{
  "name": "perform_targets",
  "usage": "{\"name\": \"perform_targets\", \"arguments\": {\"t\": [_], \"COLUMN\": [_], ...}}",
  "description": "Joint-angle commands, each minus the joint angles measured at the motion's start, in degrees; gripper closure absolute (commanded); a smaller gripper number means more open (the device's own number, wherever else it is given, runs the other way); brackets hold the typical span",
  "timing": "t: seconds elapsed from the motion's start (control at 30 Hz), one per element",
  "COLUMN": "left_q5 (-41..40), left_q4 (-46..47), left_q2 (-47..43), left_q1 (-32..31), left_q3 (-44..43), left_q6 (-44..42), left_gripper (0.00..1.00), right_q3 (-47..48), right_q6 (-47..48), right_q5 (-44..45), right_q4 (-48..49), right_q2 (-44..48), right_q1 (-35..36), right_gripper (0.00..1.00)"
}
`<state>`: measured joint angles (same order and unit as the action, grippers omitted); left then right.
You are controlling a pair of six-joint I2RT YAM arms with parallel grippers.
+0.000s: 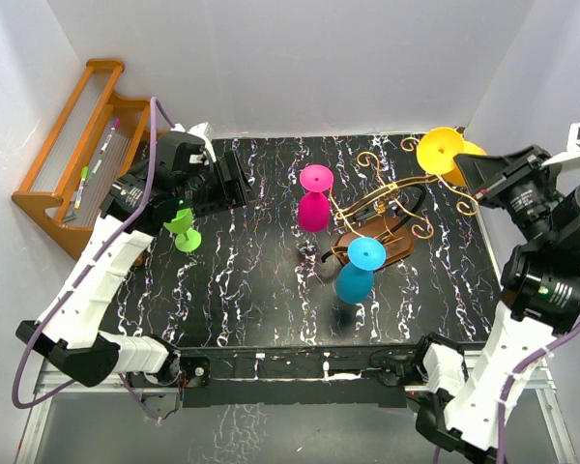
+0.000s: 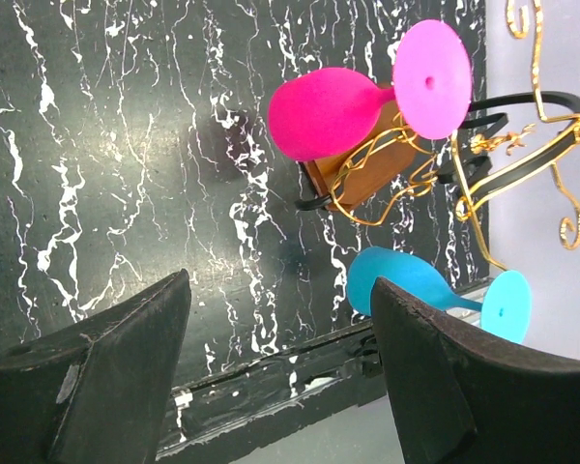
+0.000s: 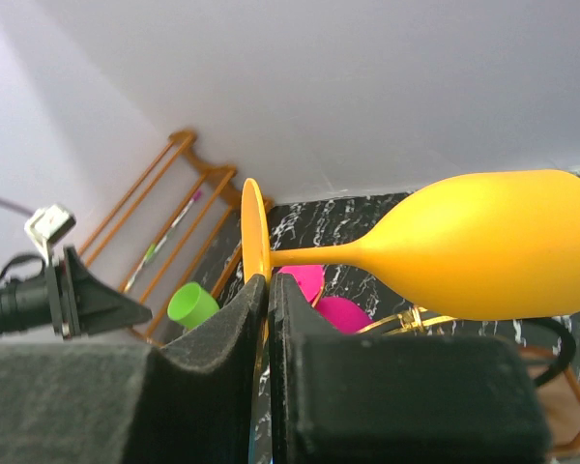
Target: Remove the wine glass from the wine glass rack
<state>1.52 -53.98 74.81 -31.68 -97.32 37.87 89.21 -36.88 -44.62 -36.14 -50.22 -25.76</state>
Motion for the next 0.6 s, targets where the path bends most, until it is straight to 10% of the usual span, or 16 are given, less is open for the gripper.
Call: {"name": "perform_targets", "arguments": {"t": [0.0,0.57], "left_q5": [0.2,3.4], "left_q4": [-2.4,-7.1], "left_q2": [-1.3,-2.8], "left_q1": [-0.3,-0.3], "left_q3": [-5.2,-12.4], "left_q6": [1.7,9.5], "left_gripper": [0.27,0.29], "right_q3": [7.3,10.1], "right_q6": [8.9,41.3], "right_q5": [-6.1,1.9], "right_q4": [8.4,11.5], "right_q2": [-3.9,-12.6], "right_q1": [5.2,24.6], "right_gripper": [0.92,0.92]}}
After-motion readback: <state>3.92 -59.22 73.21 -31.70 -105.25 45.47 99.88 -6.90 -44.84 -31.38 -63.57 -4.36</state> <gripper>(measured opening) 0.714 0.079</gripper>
